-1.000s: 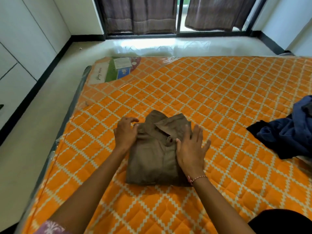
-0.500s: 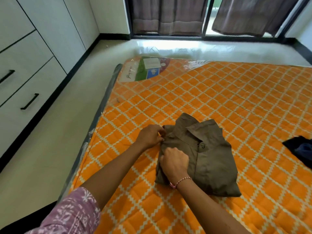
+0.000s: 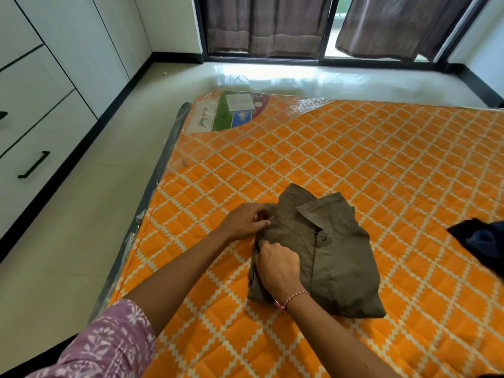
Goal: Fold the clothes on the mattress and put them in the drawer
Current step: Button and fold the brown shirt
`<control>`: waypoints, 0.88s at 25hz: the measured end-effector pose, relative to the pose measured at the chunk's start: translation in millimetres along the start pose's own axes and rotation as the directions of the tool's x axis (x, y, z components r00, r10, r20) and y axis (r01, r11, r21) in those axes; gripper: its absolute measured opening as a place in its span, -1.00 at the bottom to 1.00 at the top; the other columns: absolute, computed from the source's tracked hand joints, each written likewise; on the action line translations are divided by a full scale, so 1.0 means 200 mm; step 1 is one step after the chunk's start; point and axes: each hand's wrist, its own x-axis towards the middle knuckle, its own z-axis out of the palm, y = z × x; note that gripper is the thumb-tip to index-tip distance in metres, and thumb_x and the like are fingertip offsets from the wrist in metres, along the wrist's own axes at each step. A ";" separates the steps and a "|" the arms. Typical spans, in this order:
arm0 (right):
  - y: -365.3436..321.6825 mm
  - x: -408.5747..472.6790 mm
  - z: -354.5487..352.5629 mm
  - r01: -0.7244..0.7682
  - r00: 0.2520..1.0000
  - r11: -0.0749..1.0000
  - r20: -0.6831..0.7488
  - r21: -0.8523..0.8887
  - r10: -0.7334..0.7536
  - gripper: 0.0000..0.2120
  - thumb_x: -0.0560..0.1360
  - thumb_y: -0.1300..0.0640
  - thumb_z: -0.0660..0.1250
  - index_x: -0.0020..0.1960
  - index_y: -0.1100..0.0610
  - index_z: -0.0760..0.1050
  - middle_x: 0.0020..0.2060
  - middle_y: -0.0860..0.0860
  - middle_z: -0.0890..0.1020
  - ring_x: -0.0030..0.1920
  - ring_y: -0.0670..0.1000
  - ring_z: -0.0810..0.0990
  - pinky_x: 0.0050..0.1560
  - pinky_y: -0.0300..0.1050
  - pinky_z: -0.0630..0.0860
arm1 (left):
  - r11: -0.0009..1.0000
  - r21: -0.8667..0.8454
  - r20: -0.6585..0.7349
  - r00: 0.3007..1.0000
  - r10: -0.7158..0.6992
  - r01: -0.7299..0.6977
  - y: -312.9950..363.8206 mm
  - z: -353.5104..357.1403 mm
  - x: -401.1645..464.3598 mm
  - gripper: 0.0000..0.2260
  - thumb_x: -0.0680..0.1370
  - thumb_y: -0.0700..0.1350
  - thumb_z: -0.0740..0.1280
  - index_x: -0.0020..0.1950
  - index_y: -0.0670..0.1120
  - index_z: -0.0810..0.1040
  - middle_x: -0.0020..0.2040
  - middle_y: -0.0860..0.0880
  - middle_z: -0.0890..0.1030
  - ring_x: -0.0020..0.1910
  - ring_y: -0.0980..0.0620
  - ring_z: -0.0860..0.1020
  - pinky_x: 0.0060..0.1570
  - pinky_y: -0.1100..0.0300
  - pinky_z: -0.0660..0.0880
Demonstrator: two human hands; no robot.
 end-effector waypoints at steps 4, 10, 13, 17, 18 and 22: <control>0.03 0.02 0.00 0.016 1.000 1.000 0.005 -0.021 -0.016 -0.78 0.63 0.13 0.06 0.03 0.15 0.47 -0.01 0.08 0.62 -0.04 0.09 0.61 -0.33 -0.13 0.29 | 0.992 -0.068 0.136 0.986 -0.096 0.106 -0.01 0.01 0.04 -0.89 0.58 -0.16 0.29 -0.05 -0.20 0.54 -0.07 -0.07 0.41 -0.11 -0.03 0.39 -0.09 0.08 0.33; 0.11 0.05 -0.12 0.199 0.978 0.976 0.047 0.088 -0.204 -0.66 0.60 -0.10 0.12 0.05 0.13 0.51 -0.05 0.12 0.61 -0.05 0.16 0.59 -0.25 -0.09 0.34 | 0.804 -0.417 -0.223 0.809 -0.544 0.425 0.05 0.03 0.03 -0.75 0.65 -0.04 0.17 0.13 -0.22 0.46 0.08 -0.18 0.52 -0.02 -0.12 0.48 -0.10 0.07 0.37; 0.29 0.01 -0.10 -0.004 0.936 0.999 -0.351 0.034 0.016 -0.42 0.54 -0.22 -0.03 0.44 0.07 0.28 0.23 0.13 0.53 0.22 0.18 0.49 0.07 0.11 0.45 | 0.370 -0.689 0.038 0.541 -0.840 0.623 0.14 0.11 0.00 -0.37 0.61 0.20 0.11 0.49 -0.24 0.18 0.39 -0.22 0.37 0.26 -0.22 0.44 0.04 0.01 0.43; 0.52 -0.06 -0.05 -0.032 0.999 0.999 0.024 0.031 0.032 -0.12 0.17 -0.56 -0.55 0.43 -0.23 -0.40 0.53 -0.03 -0.28 0.50 0.03 -0.36 0.38 0.28 -0.39 | 0.213 -0.739 0.233 0.539 -0.809 0.639 0.25 0.18 -0.02 -0.06 0.42 0.22 0.42 0.53 -0.24 0.00 0.44 -0.22 0.31 0.34 -0.23 0.39 0.24 -0.04 0.44; 0.54 -0.05 -0.04 0.010 0.998 0.999 0.068 0.046 -0.013 -0.09 0.11 -0.58 -0.57 0.40 -0.24 -0.43 0.52 -0.04 -0.32 0.49 0.03 -0.41 0.38 0.29 -0.39 | 0.206 -0.744 0.261 0.560 -0.786 0.636 0.29 0.19 -0.02 -0.09 0.43 0.16 0.43 0.52 -0.22 -0.01 0.43 -0.22 0.33 0.33 -0.23 0.40 0.22 -0.03 0.44; 0.70 0.01 -0.12 -0.152 0.956 0.873 -0.154 0.463 0.248 -0.10 0.39 -0.52 -0.13 0.54 -0.04 -0.25 0.55 0.02 -0.15 0.54 0.10 -0.20 0.48 0.19 -0.18 | 0.252 -0.751 0.223 0.593 -0.773 0.611 0.30 0.19 -0.07 -0.43 0.53 -0.01 0.38 0.41 -0.25 0.28 0.32 -0.22 0.45 0.23 -0.22 0.46 0.14 -0.02 0.46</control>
